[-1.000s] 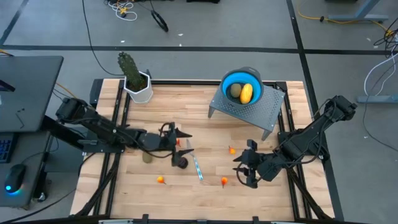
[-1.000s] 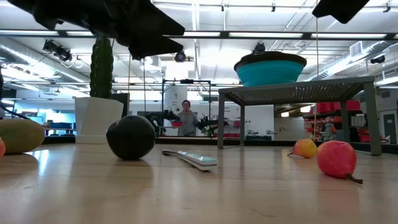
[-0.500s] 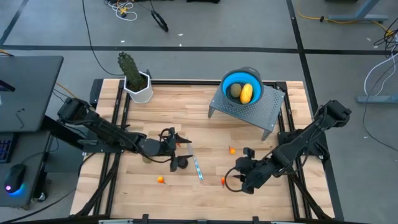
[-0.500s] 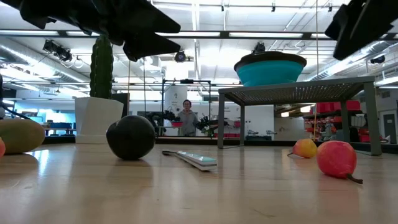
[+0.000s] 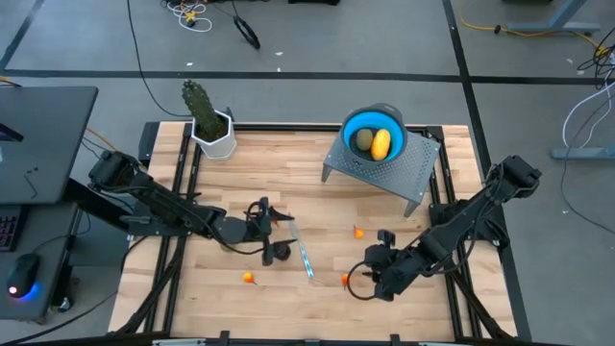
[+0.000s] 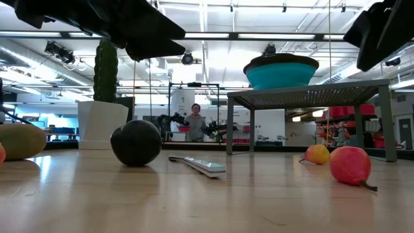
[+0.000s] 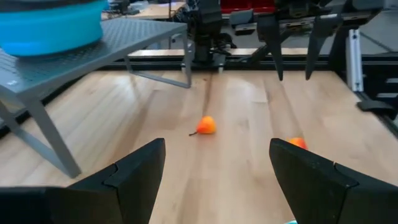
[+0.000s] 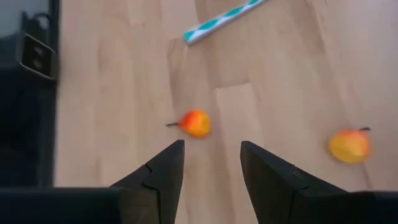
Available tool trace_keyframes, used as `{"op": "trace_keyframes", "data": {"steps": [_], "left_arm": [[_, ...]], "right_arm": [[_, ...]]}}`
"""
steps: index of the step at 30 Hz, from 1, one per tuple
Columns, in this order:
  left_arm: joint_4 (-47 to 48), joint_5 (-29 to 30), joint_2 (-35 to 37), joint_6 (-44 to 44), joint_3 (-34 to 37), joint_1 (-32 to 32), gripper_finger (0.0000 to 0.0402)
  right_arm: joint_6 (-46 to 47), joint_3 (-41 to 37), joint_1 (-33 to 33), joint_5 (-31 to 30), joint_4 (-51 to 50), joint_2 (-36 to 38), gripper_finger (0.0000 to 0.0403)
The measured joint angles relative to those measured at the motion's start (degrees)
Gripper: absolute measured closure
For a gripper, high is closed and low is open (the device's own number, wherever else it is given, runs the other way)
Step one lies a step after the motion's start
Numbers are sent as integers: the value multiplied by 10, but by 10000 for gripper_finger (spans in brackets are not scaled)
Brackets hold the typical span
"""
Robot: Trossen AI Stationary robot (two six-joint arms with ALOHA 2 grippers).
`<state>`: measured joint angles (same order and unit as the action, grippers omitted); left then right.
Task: Pick & Place Fruit
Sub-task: Put the orange peach in the blue strainer bowl on the shelf
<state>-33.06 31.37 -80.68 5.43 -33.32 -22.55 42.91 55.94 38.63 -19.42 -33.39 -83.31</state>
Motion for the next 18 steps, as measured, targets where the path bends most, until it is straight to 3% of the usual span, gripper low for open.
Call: {"op": "trace_keyframes", "data": {"steps": [8, 18], "left_arm": [[-45, -14, 0, -58, 0, 37, 107], [-75, -164, 0, -79, 0, 129, 107]], "right_arm": [[-52, 0, -14, 0, -8, 0, 236], [-58, 0, -16, -48, -23, -4, 225]]}}
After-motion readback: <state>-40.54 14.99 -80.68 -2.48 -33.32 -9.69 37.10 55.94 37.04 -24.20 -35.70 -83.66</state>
